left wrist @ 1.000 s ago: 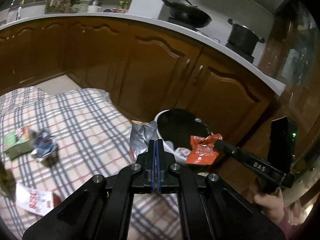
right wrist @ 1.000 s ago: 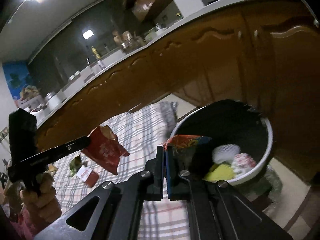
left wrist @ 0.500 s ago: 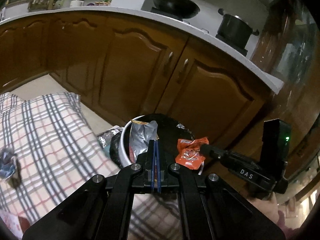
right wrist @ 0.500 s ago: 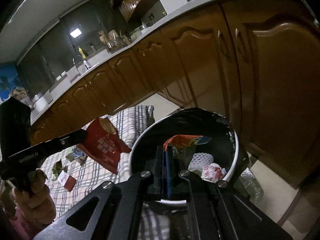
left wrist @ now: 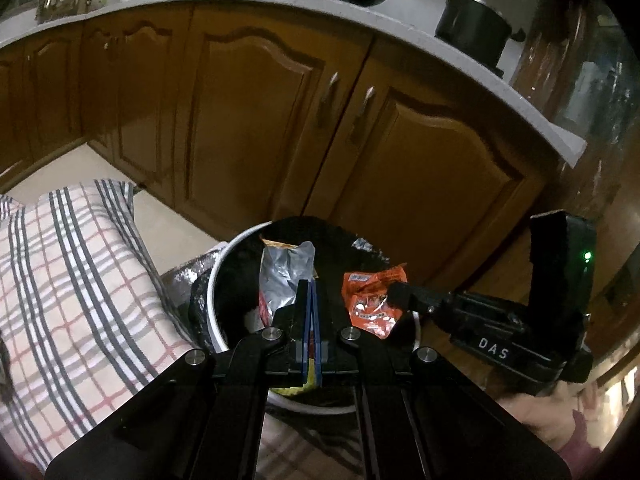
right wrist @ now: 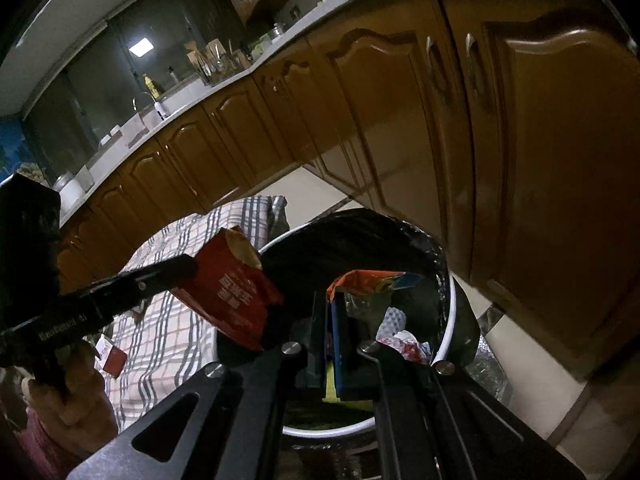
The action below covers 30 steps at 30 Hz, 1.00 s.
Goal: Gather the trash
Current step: 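Open both tools over the bin to drop the bag and wrapper, then move both tools back toward the yellow packet and red-and-white box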
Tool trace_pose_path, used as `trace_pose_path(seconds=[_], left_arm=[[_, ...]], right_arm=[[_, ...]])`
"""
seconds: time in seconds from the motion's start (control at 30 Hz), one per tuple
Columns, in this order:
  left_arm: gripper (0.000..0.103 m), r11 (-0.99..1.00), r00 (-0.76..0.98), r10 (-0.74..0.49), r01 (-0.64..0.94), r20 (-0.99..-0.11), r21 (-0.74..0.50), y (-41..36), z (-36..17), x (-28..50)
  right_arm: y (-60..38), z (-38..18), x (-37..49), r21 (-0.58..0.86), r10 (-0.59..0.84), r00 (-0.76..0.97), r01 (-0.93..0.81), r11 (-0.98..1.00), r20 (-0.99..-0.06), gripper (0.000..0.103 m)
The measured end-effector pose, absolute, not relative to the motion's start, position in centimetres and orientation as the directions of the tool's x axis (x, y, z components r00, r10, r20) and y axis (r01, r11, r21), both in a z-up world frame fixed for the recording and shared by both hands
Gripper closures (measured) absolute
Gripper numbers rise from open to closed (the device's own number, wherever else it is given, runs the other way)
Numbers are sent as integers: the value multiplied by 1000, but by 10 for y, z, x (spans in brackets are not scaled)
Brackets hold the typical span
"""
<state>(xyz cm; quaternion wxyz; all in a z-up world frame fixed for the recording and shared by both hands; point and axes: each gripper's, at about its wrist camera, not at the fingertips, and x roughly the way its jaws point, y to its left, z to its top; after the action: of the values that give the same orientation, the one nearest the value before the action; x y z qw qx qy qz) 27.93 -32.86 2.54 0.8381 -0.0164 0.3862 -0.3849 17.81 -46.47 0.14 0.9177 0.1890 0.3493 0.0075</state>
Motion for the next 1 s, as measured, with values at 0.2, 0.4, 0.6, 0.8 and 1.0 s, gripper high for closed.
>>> trace_pose_path(seconds=[0.2,0.4,0.6,0.8,1.0], left_arm=[[99,706,366,-645,621,-671,-341,-337,8,287],[76,712,360,-643,607,-676,-355,-329,2,281],[55,729,394,-644,576,-656,-370,-302,3,269],[43,766,454,-625,513,-635,-387,-255,5,258],[43,803,519,-593,441,-616,-401,-200,9,244]], right_arm=[[-472,-7,187,371,152,739,140,918,-656,91],[-475,-4,180,394,147,759,155,906,-635,61],[-465,2,161,438,145,812,147,887,-566,26],[-450,7,149,490,163,846,129,862,-508,18],[-425,15,141,521,196,862,90,849,-468,15]])
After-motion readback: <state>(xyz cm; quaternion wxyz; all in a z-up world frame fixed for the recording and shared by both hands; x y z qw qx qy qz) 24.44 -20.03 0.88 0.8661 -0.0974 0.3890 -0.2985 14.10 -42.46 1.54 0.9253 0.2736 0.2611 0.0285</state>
